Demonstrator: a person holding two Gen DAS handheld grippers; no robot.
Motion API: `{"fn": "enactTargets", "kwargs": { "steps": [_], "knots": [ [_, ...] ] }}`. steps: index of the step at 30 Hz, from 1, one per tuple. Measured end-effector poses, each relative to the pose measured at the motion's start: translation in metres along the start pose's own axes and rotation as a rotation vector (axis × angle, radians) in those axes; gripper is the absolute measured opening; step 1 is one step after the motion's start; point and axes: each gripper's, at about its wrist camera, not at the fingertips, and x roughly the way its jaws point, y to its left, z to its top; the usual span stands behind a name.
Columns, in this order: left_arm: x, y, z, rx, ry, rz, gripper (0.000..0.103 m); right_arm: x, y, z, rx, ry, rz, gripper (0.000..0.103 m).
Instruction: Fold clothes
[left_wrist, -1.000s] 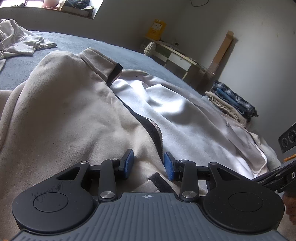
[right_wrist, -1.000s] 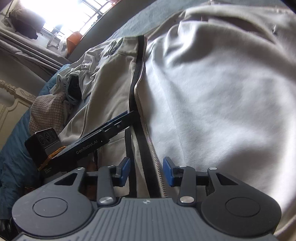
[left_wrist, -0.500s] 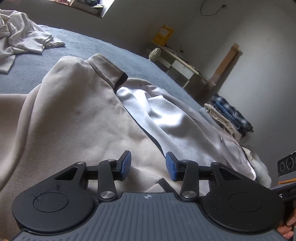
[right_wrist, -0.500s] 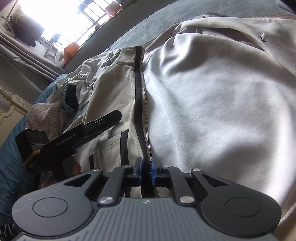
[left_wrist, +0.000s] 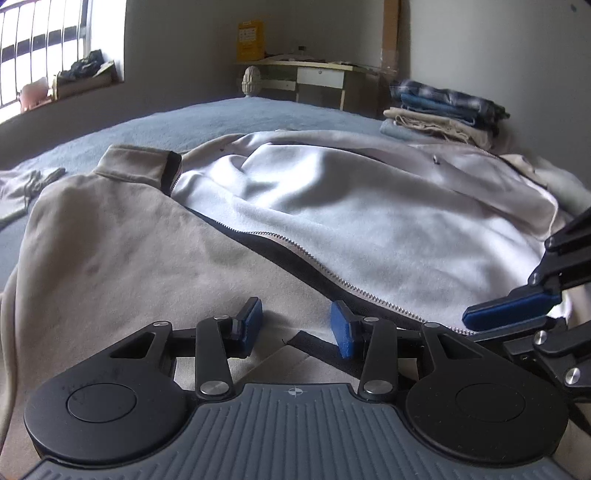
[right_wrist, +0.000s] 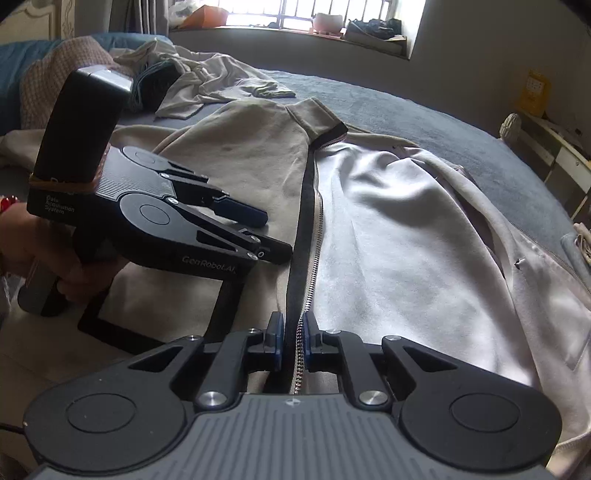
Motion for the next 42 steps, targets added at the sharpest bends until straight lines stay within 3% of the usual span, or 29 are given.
{"fn": "enactTargets", "kwargs": {
  "steps": [6,10,13,16,20,23,25,26,31,34,38,42],
  "knots": [
    [0.000,0.002,-0.002,-0.013,-0.005,-0.001,0.042,-0.015,-0.029,0.006,0.148,-0.069,0.085,0.015],
    [0.001,-0.001,-0.001,0.000,0.000,0.010,0.042,0.010,-0.032,0.001,0.177,0.030,0.102,0.014],
    [0.001,-0.003,-0.001,0.015,0.004,0.019,0.042,0.023,-0.048,-0.007,0.290,0.089,0.104,0.012],
    [0.001,-0.004,0.000,0.023,0.008,0.026,0.042,0.005,-0.070,-0.008,0.426,0.077,0.169,0.013],
    [0.002,-0.009,0.001,0.049,0.017,0.046,0.042,-0.013,-0.087,-0.024,0.572,0.126,0.298,0.013],
    [0.003,-0.013,0.002,0.071,0.028,0.064,0.043,-0.019,-0.076,-0.035,0.522,0.197,0.355,0.014],
    [0.004,-0.016,0.003,0.087,0.035,0.076,0.043,-0.012,-0.060,-0.042,0.432,0.308,0.341,0.015],
    [0.004,-0.017,0.004,0.096,0.038,0.083,0.044,-0.012,-0.055,-0.044,0.399,0.323,0.317,0.015],
    [0.003,-0.019,0.010,0.099,0.064,0.108,0.047,-0.031,-0.058,-0.041,0.403,0.335,0.239,0.017],
    [-0.003,-0.017,0.017,0.074,0.084,0.132,0.049,-0.047,-0.063,-0.047,0.426,0.334,0.270,0.018],
    [-0.042,-0.009,0.024,0.014,0.061,0.186,0.049,-0.056,-0.071,-0.054,0.476,0.313,0.276,0.026],
    [-0.111,0.007,0.010,-0.127,0.046,0.219,0.053,-0.048,-0.078,-0.065,0.568,0.318,0.336,0.030]
  ]
}}
